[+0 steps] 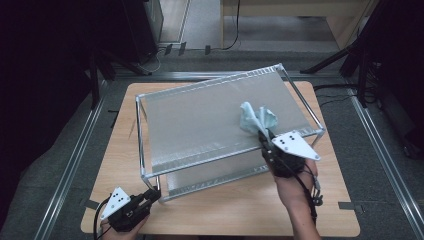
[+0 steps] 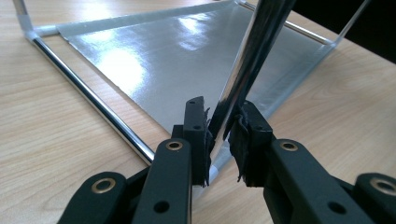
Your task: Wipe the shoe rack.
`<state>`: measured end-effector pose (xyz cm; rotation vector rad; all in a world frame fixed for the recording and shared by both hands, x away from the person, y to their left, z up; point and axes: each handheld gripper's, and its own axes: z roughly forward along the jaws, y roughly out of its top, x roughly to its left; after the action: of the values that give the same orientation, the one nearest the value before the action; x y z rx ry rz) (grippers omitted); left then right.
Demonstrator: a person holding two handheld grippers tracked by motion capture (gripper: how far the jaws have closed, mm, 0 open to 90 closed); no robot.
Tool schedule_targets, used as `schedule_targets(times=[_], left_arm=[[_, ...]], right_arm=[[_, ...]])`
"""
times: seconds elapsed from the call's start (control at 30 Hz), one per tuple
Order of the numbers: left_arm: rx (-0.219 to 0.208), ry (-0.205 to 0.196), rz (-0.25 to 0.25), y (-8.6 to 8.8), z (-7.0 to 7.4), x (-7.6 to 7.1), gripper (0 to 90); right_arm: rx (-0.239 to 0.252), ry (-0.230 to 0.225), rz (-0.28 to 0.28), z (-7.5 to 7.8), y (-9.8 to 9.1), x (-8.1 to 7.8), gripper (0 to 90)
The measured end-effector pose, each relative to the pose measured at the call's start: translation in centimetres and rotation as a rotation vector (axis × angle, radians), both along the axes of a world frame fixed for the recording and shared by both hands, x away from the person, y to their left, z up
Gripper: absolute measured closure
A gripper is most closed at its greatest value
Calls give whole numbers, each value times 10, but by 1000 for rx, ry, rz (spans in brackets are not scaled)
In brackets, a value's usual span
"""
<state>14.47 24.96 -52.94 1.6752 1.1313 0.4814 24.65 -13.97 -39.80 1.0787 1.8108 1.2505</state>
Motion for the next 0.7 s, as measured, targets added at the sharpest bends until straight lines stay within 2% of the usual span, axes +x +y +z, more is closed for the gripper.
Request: schedule_targets(times=[0.1,0.3,0.37,0.43,0.5,0.57,0.7], left_arm=[[-7,4,6,-4,0,1,766],[-9,8,-4,-8,0,2,765],[-4,3,-7,-9,0,2,765],[-3,5,-12,-8,0,2,765],[-3,5,-17,-8,0,2,765],[-2,5,-19,-7,0,2,765],[-3,6,-21,-7,0,3,764]], right_arm=[[-15,-5,55,0,24,-5,801],[-28,-4,146,0,60,-11,786],[-31,-3,179,0,70,-13,759],[-40,2,236,1,77,-14,681],[-34,0,247,3,79,-17,546],[-8,7,236,7,74,-20,465],[7,4,200,8,61,-25,543]])
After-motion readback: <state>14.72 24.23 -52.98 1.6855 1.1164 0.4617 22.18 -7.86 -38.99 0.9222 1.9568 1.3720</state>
